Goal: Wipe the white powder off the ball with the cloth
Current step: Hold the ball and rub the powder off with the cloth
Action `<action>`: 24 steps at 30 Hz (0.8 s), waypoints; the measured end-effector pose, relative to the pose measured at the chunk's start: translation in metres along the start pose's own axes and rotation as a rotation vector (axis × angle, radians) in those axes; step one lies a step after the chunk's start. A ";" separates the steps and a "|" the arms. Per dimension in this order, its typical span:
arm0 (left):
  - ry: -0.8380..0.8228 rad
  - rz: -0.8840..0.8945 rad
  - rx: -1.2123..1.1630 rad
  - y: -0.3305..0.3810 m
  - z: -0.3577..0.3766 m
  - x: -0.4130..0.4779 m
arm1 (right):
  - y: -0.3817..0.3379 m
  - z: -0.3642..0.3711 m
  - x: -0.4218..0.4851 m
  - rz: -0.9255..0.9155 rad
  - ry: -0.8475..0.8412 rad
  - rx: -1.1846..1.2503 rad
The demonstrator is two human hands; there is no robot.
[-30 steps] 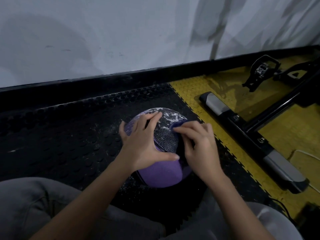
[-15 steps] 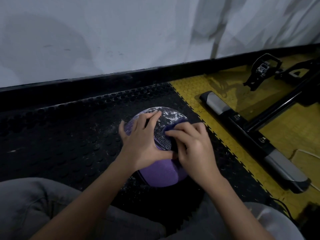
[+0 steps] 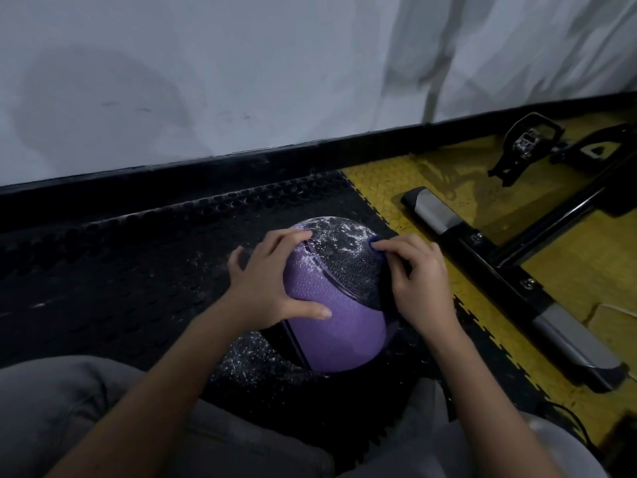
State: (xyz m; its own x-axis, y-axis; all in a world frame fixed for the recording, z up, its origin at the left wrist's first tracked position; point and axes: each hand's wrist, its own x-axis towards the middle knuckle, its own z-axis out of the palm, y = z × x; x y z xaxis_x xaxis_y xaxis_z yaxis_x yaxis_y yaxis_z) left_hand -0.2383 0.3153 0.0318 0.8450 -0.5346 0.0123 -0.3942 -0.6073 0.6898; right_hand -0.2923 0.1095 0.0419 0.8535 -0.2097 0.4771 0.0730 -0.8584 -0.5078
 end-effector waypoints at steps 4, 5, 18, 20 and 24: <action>0.029 -0.029 0.028 0.000 -0.001 0.001 | -0.035 0.009 -0.020 -0.241 -0.004 -0.153; 0.030 -0.034 0.023 -0.001 -0.001 0.001 | -0.040 0.010 -0.023 -0.275 -0.015 -0.164; 0.006 -0.008 0.023 0.004 0.006 0.006 | -0.037 0.011 -0.026 -0.208 0.013 -0.161; -0.003 -0.019 0.012 0.002 0.005 0.006 | -0.037 0.009 -0.028 -0.274 -0.025 -0.164; -0.031 -0.019 -0.015 0.002 0.002 0.006 | -0.005 0.002 -0.008 -0.036 0.018 -0.112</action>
State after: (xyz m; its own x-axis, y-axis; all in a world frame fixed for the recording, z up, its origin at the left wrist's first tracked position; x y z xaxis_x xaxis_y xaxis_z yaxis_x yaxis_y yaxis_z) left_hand -0.2353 0.3097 0.0318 0.8404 -0.5414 -0.0235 -0.3724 -0.6085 0.7008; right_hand -0.2987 0.1163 0.0392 0.8416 -0.1857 0.5071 0.0442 -0.9122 -0.4074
